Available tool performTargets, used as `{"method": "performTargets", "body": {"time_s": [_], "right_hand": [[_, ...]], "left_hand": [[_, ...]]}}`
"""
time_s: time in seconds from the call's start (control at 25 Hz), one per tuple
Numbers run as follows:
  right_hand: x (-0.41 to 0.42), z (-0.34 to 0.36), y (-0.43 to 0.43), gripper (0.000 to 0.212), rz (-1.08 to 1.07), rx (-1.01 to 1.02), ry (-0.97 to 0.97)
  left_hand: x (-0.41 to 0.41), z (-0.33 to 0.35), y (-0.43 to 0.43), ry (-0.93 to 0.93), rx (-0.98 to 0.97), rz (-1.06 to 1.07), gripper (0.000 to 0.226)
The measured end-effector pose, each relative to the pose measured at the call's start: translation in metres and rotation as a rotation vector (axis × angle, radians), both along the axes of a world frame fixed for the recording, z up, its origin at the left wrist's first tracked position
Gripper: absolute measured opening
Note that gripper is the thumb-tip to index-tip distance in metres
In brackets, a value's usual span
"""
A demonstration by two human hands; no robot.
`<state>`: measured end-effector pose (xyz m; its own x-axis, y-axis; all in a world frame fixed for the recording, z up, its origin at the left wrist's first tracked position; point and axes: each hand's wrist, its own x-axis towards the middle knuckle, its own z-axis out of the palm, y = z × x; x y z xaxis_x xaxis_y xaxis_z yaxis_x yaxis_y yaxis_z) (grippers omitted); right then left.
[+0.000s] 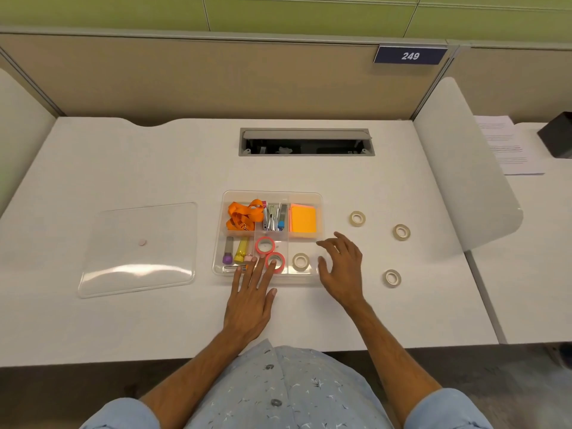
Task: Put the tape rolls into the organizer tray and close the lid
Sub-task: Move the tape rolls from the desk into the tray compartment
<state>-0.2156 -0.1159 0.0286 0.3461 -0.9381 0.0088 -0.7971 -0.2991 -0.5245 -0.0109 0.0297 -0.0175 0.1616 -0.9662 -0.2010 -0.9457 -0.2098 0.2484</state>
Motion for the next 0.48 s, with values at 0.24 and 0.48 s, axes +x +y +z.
{"method": "performTargets", "body": {"time_s": [0.24, 0.48], "right_hand": [[-0.045, -0.005, -0.007, 0.034, -0.400, 0.012, -0.006], [-0.079, -0.014, 0.006, 0.047, -0.705, 0.110, 0.001]], "left_hand": [[-0.001, 0.000, 0.000, 0.026, -0.029, 0.003, 0.067], [0.000, -0.001, 0.001, 0.019, -0.052, 0.006, 0.064]]}}
